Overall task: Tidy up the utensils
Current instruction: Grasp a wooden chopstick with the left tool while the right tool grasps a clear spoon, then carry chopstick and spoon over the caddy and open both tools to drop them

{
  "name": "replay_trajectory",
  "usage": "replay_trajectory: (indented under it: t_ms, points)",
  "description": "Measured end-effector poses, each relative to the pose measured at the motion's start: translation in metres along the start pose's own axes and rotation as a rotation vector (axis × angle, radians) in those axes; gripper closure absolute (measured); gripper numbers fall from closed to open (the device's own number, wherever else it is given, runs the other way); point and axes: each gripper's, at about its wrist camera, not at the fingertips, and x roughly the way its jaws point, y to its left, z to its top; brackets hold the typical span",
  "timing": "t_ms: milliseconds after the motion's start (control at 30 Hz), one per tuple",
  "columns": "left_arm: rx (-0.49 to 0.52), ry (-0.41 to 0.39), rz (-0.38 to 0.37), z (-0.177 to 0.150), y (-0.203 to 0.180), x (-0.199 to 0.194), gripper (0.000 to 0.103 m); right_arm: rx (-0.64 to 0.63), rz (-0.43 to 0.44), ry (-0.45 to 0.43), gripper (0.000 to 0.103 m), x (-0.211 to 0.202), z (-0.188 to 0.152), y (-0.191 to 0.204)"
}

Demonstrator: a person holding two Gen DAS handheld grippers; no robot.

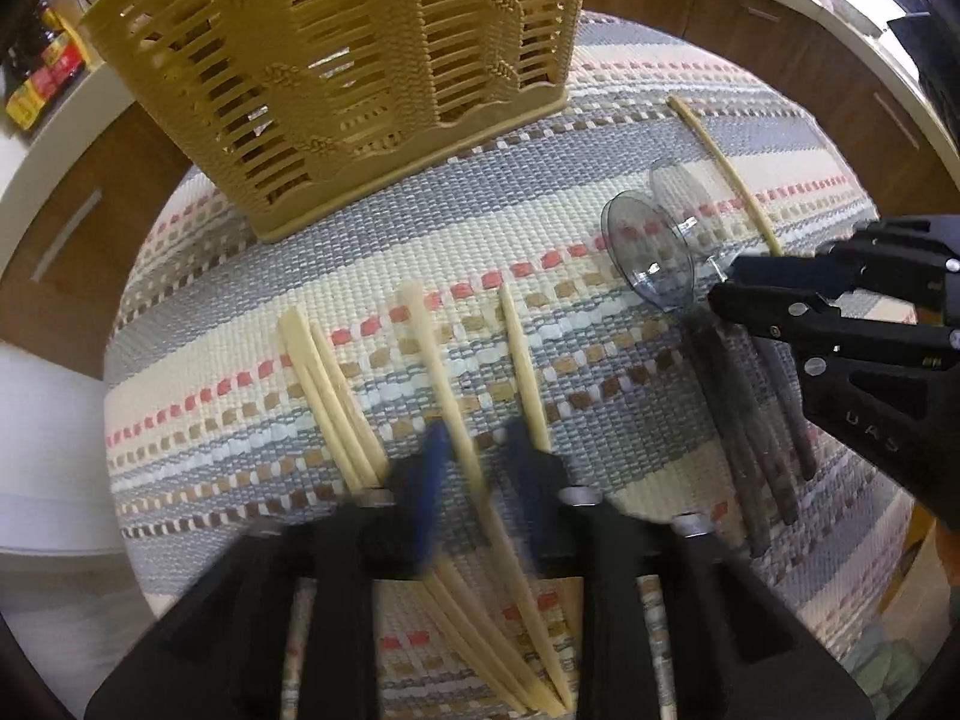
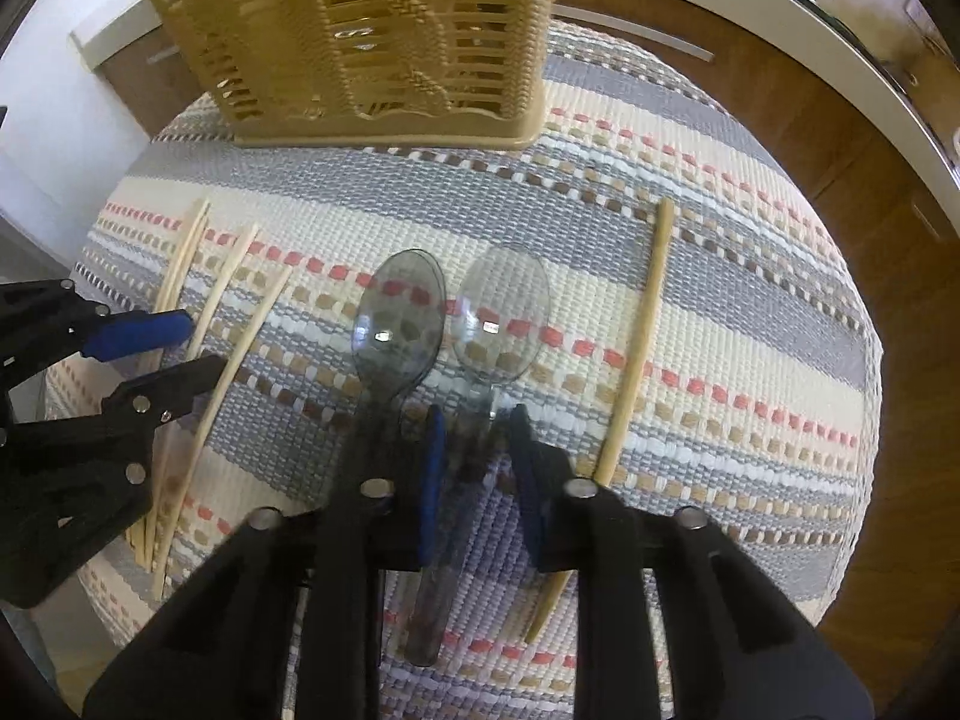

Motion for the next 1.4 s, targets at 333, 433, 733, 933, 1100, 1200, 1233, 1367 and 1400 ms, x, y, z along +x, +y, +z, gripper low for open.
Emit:
replay_trajectory:
  t_ms: [333,433,733,933,1100,1200,1233,1367,1400]
  points:
    - [-0.151,-0.222,-0.17,-0.01,0.015,-0.036,0.099,0.019,0.099,-0.16,0.093,-0.047,-0.013,-0.02]
    - [-0.157,-0.318,-0.191,-0.015,0.019,-0.061,0.099,0.004,0.117,-0.217,0.093,-0.069,-0.012,-0.021]
    - [-0.116,-0.574,-0.197,-0.017,0.031,-0.143,0.099,-0.061,0.175,-0.434,0.093,-0.141,0.006,-0.008]
    - [-0.099,-0.73,-0.196,-0.004,0.038,-0.187,0.099,-0.057,0.196,-0.56,0.093,-0.175,0.032,-0.018]
    - [-0.1,-0.867,-0.199,0.008,0.046,-0.216,0.099,-0.044,0.195,-0.64,0.093,-0.19,0.061,-0.029]
    - [-0.119,-0.948,-0.189,0.02,0.051,-0.227,0.099,-0.045,0.186,-0.693,0.093,-0.195,0.077,-0.029]
    - [-0.129,-0.977,-0.192,0.025,0.055,-0.229,0.099,-0.042,0.18,-0.713,0.093,-0.197,0.081,-0.03]
    - [-0.195,-1.07,-0.21,0.04,0.075,-0.23,0.099,-0.053,0.136,-0.805,0.093,-0.197,0.1,-0.028]
    - [-0.206,-1.079,-0.214,0.044,0.08,-0.228,0.099,-0.054,0.136,-0.816,0.093,-0.195,0.104,-0.028]
